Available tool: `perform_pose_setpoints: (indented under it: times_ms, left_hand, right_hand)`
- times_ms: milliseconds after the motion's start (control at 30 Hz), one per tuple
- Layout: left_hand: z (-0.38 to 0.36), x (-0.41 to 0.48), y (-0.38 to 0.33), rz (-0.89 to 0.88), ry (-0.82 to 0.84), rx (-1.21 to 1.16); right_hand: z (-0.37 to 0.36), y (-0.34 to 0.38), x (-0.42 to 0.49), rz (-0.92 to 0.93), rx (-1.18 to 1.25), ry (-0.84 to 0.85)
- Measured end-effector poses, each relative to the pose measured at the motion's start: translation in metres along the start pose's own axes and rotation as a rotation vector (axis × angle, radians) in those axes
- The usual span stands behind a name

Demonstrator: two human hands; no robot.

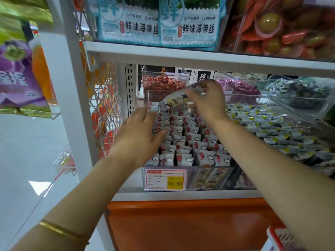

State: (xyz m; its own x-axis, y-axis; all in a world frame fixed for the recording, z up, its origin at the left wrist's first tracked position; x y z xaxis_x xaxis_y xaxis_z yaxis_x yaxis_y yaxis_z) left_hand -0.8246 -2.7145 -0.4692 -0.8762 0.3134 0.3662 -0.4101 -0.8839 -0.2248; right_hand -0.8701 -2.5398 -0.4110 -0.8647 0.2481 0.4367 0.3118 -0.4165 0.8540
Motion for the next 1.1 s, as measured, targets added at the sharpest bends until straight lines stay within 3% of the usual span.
perform_pose_setpoints:
  times_ms: [133,233,533,600,733,967,1100]
  left_hand:
    - [-0.002,0.001,0.002,-0.003,-0.032,-0.018]
    - [-0.005,0.001,0.004,-0.004,-0.017,-0.018]
    - [-0.007,0.002,0.004,-0.019,-0.034,-0.072]
    - [-0.007,0.002,0.004,-0.016,-0.038,-0.074]
    - [-0.007,0.002,0.004,-0.014,-0.04,-0.087]
    - [-0.007,0.002,0.003,-0.022,-0.041,-0.097]
    - [-0.007,0.002,0.004,-0.018,-0.045,-0.111]
  right_hand:
    - [-0.039,0.008,0.039,0.173,-0.308,0.025]
    - [-0.073,0.004,0.051,0.253,-0.53,0.15]
    - [-0.127,-0.043,0.048,0.224,-0.979,0.551]
    - [-0.125,-0.043,0.055,0.185,-0.921,0.547]
    - [-0.113,-0.027,0.083,0.19,-0.784,0.356]
    - [-0.145,-0.044,0.081,0.35,-1.205,0.3]
    - [-0.137,-0.037,0.089,0.25,-1.056,0.279]
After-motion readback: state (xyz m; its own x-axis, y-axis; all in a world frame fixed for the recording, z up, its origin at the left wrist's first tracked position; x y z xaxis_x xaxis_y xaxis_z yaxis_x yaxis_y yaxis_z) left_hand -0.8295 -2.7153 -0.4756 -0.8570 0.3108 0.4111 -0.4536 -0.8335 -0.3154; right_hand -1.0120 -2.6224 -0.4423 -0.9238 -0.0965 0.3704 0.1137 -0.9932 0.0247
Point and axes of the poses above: each hand's wrist, its own x-axis towards the middle knuckle, its own z-axis out of the back of the hand, y = z × x, the point moved 9 cm from there along x, towards the middle knuckle, and after that the axes turned 6 degrees about -z, right-handed, at the moved point
